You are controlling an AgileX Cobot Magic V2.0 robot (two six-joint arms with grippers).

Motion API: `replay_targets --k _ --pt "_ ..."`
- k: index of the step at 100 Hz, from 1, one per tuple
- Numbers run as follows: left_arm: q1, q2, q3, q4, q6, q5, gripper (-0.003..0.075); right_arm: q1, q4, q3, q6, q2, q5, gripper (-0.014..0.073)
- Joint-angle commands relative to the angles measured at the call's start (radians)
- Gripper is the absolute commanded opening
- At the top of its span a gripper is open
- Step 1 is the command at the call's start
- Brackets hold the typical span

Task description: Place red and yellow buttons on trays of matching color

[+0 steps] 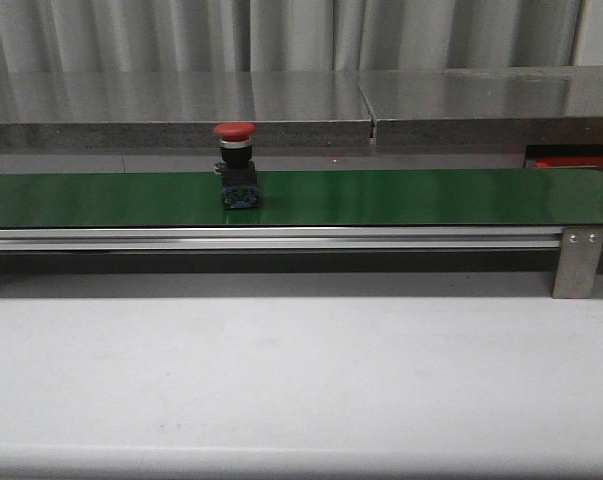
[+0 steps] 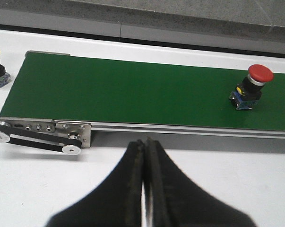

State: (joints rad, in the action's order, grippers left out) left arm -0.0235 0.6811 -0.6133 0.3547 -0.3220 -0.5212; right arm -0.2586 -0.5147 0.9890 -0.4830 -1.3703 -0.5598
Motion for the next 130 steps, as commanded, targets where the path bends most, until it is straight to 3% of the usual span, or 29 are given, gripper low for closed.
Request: replay_targets --k 1,26,53,98,110,130 --pt "0.005 -0.004 -0.029 0.023 0.002 0.056 -0.0019 -0.071 -0.009 -0.057 0.024 0.11 0.057 0.0101" --pt "0.005 -0.004 -0.029 0.023 0.002 0.056 -0.0019 -0.251 -0.018 -0.216 0.092 0.193 0.117 0.0101" --pt "0.005 -0.004 -0.029 0.023 0.002 0.056 -0.0019 -0.258 -0.045 -0.306 0.092 0.111 0.284 0.0099" --pt "0.005 -0.004 -0.029 0.023 0.002 0.056 -0.0019 -0.254 -0.071 -0.307 0.092 -0.122 0.376 0.0107" --pt "0.005 -0.004 -0.029 0.023 0.002 0.056 -0.0019 -0.237 -0.071 -0.307 0.092 -0.137 0.374 0.0211" --pt "0.005 -0.004 -0.029 0.023 0.002 0.056 -0.0019 -0.226 -0.079 -0.307 0.092 -0.135 0.373 0.0605"
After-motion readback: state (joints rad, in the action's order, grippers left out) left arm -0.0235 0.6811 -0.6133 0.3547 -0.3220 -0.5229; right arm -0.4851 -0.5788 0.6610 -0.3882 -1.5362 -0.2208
